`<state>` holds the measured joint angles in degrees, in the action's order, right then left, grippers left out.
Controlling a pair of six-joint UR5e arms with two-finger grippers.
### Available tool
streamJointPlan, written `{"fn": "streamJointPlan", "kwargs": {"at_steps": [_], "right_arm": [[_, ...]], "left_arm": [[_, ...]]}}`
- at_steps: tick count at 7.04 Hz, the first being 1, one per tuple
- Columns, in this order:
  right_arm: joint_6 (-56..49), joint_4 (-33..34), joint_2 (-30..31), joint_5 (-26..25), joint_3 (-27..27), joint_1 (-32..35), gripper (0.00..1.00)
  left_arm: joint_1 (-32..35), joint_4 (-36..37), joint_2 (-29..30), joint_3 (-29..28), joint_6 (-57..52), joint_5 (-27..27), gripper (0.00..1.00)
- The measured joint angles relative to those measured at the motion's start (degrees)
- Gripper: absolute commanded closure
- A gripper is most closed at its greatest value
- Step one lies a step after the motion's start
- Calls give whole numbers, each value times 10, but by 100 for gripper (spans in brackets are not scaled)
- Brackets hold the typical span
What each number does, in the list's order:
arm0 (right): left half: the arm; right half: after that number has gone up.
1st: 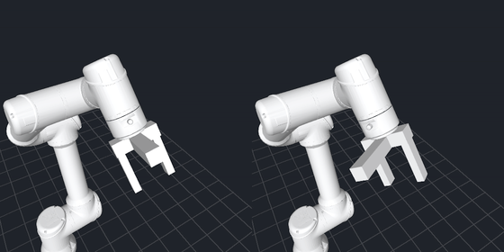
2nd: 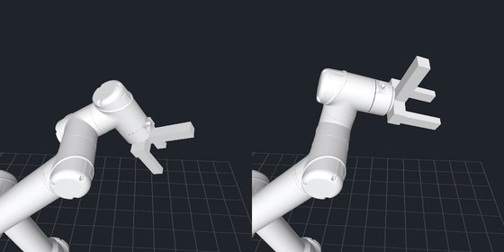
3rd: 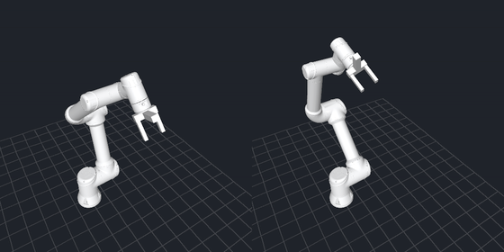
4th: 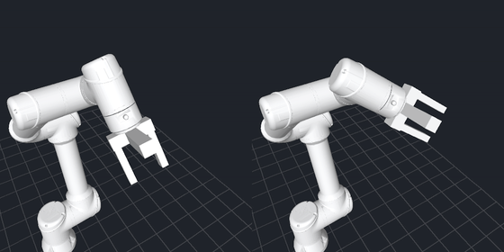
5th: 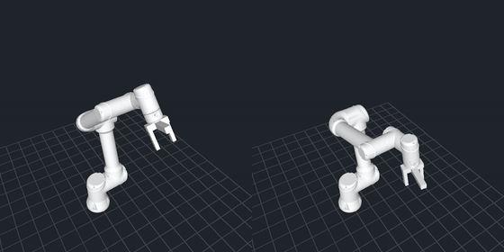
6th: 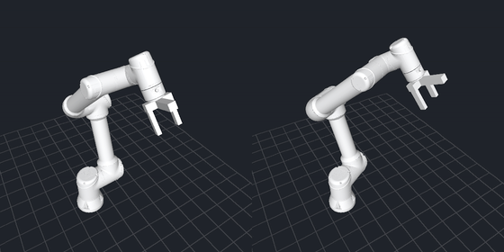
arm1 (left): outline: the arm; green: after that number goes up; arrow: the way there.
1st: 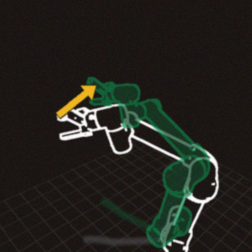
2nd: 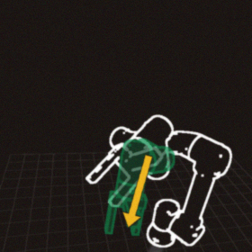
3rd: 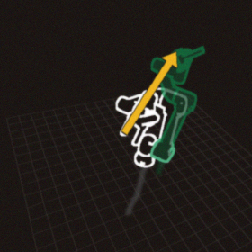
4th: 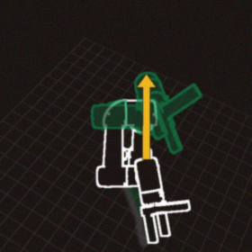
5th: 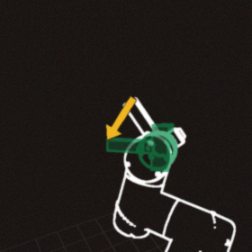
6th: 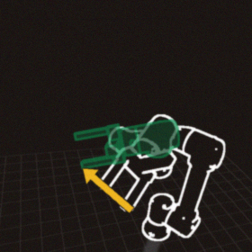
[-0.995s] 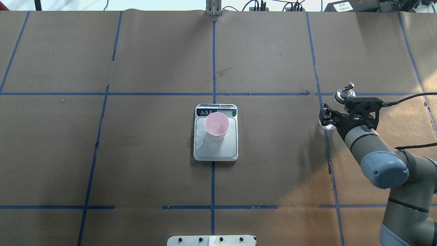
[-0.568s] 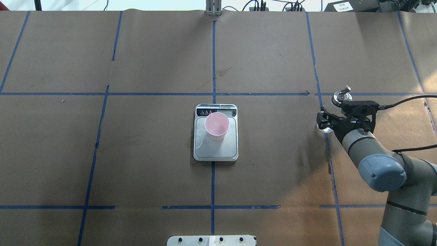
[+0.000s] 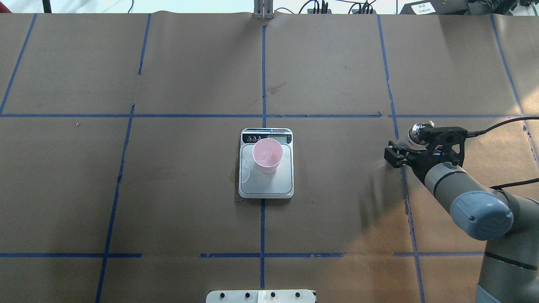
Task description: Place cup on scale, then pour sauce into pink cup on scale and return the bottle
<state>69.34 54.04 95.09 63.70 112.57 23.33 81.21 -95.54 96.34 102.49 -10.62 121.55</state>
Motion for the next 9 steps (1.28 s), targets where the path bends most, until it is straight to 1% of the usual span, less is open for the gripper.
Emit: {"fn": "streamJointPlan", "kwargs": {"at_steps": [1, 2, 3, 4, 5, 6, 7, 8, 9], "right_arm": [[-3, 9, 27, 52, 19, 2, 0], [-7, 38, 46, 93, 33, 4, 0], [-15, 86, 54, 131, 55, 8, 0], [-35, 162, 53, 188, 96, 27, 0], [-77, 252, 43, 266, 142, 71, 0], [-145, 331, 25, 351, 173, 136, 0], [-238, 386, 11, 430, 184, 208, 0], [-369, 426, 0, 520, 169, 303, 0], [-512, 455, -13, 614, 123, 411, 0]], "left_arm": [[0, 0, 0, 0, 0, 0, 0], [0, 0, 0, 0, 1, 1, 0], [0, 1, 0, 0, 2, 2, 0], [0, 1, 0, 0, 2, 2, 0], [0, 0, 0, 0, 2, 2, 0], [1, 1, 0, 2, 2, 2, 0], [1, 1, 0, 3, 2, 3, 0], [1, 1, -1, 3, 2, 3, 0], [1, 1, -1, 3, 2, 3, 0]]}}
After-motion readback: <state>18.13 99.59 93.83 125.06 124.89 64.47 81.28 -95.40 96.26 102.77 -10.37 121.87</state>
